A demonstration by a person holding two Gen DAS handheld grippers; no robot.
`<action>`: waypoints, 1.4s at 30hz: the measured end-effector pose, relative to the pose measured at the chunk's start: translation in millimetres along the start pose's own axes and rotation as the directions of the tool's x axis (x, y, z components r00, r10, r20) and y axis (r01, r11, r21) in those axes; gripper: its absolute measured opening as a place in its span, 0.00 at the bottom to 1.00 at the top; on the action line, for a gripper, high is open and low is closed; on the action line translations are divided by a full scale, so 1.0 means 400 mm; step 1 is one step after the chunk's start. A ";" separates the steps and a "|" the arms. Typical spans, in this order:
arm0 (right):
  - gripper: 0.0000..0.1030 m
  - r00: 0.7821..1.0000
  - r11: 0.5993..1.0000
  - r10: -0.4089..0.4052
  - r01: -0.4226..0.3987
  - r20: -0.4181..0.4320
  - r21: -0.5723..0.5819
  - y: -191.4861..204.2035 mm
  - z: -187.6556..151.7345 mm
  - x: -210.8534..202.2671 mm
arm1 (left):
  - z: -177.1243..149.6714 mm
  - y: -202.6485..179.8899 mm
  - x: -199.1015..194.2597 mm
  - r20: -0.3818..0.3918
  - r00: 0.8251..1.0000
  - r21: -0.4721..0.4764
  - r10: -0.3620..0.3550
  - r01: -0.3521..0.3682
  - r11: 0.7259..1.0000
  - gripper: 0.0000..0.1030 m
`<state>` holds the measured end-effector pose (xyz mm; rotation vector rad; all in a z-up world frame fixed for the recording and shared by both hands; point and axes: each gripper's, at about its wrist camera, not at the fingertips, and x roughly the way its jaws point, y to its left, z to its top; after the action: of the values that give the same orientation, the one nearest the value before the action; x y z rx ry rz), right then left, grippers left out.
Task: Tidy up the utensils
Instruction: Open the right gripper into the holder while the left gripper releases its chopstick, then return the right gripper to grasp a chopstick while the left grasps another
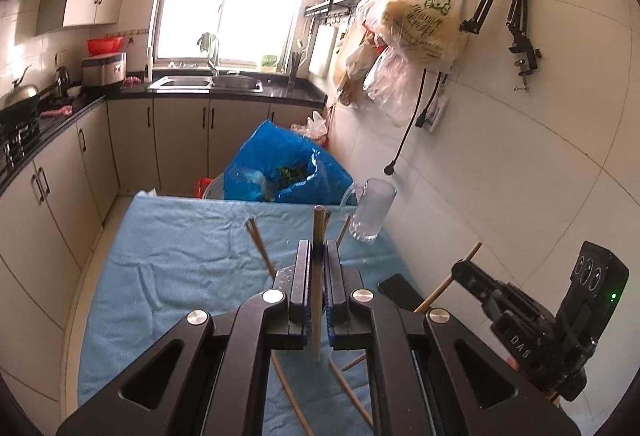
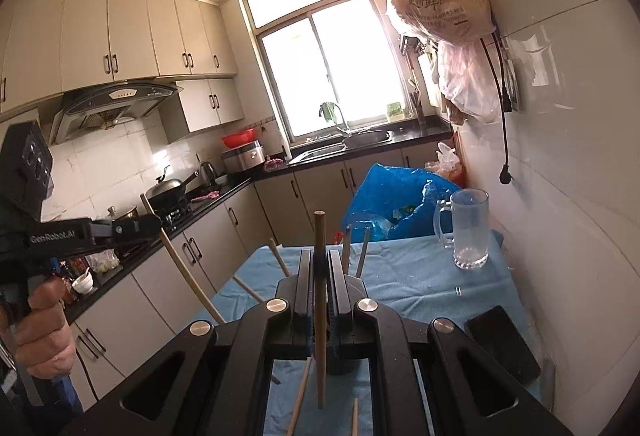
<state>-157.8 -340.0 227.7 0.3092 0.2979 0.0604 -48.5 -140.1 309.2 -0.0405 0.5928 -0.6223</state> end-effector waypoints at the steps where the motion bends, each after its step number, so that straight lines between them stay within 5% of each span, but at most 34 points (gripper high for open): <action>1: 0.07 1.000 1.000 -0.001 0.001 0.002 0.003 -0.003 0.007 0.005 | 0.010 -0.008 0.007 0.004 1.000 0.003 0.005 -0.005 1.000 0.05; 16: 0.07 0.999 0.999 -0.047 0.047 0.025 0.024 -0.029 0.108 0.156 | 0.083 0.035 0.189 -0.049 0.995 -0.032 0.081 -0.083 0.996 0.05; 25: 0.07 0.996 0.997 -0.054 0.058 -0.064 0.053 -0.048 0.072 0.280 | 0.050 0.074 0.267 -0.125 0.988 -0.058 0.090 -0.098 0.994 0.05; 27: 0.07 0.994 0.997 -0.052 0.057 -0.098 0.049 -0.050 0.061 0.301 | 0.050 0.078 0.269 -0.122 0.988 -0.060 0.094 -0.102 0.993 0.09; 29: 0.08 0.993 0.997 -0.052 0.058 -0.103 0.058 -0.057 0.055 0.307 | 0.052 0.082 0.265 -0.119 0.988 -0.065 0.095 -0.104 0.992 0.24; 31: 0.19 0.993 0.997 -0.051 0.058 -0.106 0.059 -0.060 0.057 0.304 | 0.054 0.088 0.254 -0.108 0.990 -0.075 0.093 -0.102 0.992 0.31; 33: 0.26 0.995 0.996 -0.055 0.061 -0.088 0.064 -0.061 0.062 0.288 | 0.055 0.089 0.243 -0.101 0.990 -0.074 0.097 -0.105 0.992 0.31; 38: 0.26 0.997 0.996 -0.051 0.055 -0.053 0.071 -0.062 0.067 0.221 | 0.040 0.111 0.171 -0.066 0.993 -0.093 0.095 -0.101 0.991 0.31; 42: 0.26 0.993 0.996 -0.033 0.043 -0.116 0.082 -0.088 0.017 0.172 | -0.014 0.151 0.102 -0.042 0.994 -0.113 0.104 -0.108 0.988 0.34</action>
<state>-89.7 -368.2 203.9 0.3846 0.4208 0.0277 7.4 -112.9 271.0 -0.1055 0.6611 -0.4859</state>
